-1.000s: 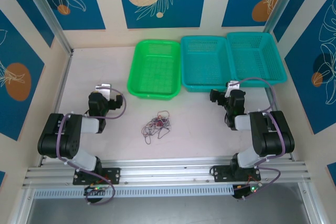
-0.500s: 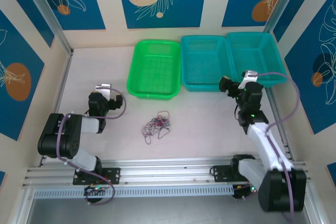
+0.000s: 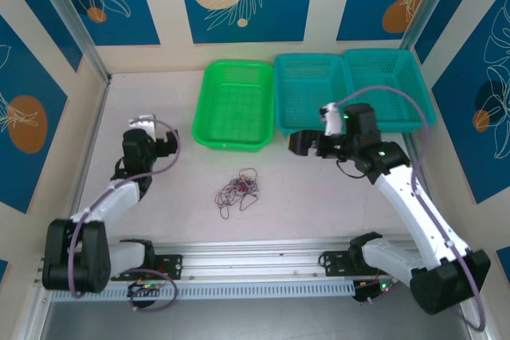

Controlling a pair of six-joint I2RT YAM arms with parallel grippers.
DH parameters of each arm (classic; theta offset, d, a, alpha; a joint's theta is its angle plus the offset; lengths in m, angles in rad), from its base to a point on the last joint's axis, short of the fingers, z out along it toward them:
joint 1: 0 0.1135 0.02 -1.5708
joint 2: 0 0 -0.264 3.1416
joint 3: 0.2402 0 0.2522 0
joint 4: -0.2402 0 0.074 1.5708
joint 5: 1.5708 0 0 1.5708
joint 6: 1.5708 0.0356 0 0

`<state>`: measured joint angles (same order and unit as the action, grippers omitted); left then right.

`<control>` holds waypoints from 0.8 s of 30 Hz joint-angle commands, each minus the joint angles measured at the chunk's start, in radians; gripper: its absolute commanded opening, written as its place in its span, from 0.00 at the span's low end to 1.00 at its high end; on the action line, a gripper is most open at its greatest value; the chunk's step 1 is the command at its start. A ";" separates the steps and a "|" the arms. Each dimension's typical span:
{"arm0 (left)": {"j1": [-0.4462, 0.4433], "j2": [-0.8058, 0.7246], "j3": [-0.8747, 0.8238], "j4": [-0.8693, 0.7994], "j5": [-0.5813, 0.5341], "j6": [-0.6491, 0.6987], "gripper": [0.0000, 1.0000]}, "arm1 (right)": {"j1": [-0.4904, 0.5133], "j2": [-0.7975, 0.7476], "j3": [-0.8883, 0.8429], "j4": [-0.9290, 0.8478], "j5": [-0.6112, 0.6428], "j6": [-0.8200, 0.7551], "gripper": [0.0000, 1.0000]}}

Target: Untangle the cables

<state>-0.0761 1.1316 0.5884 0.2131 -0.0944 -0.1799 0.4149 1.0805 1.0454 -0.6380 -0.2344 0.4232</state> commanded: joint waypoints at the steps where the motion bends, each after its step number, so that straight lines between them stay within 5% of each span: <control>1: -0.059 -0.066 0.048 -0.387 0.110 -0.276 1.00 | 0.132 0.081 0.046 -0.095 -0.028 -0.033 0.99; 6: -0.274 -0.167 0.055 -0.583 0.131 -0.630 0.97 | 0.310 0.251 0.075 -0.074 0.087 -0.088 0.99; 13: -0.584 -0.233 -0.036 -0.668 0.181 -0.981 0.64 | 0.417 0.436 0.084 0.021 0.255 -0.161 1.00; 18: -0.738 -0.144 0.011 -0.669 0.172 -0.988 0.49 | 0.411 0.467 0.037 0.114 0.271 -0.154 0.98; 24: -0.749 -0.040 -0.033 -0.507 0.257 -0.898 0.40 | 0.412 0.493 -0.001 0.165 0.275 -0.141 0.98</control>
<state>-0.8196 1.0634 0.5728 -0.3870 0.1017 -1.0969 0.8272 1.5593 1.0664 -0.5152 0.0280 0.2905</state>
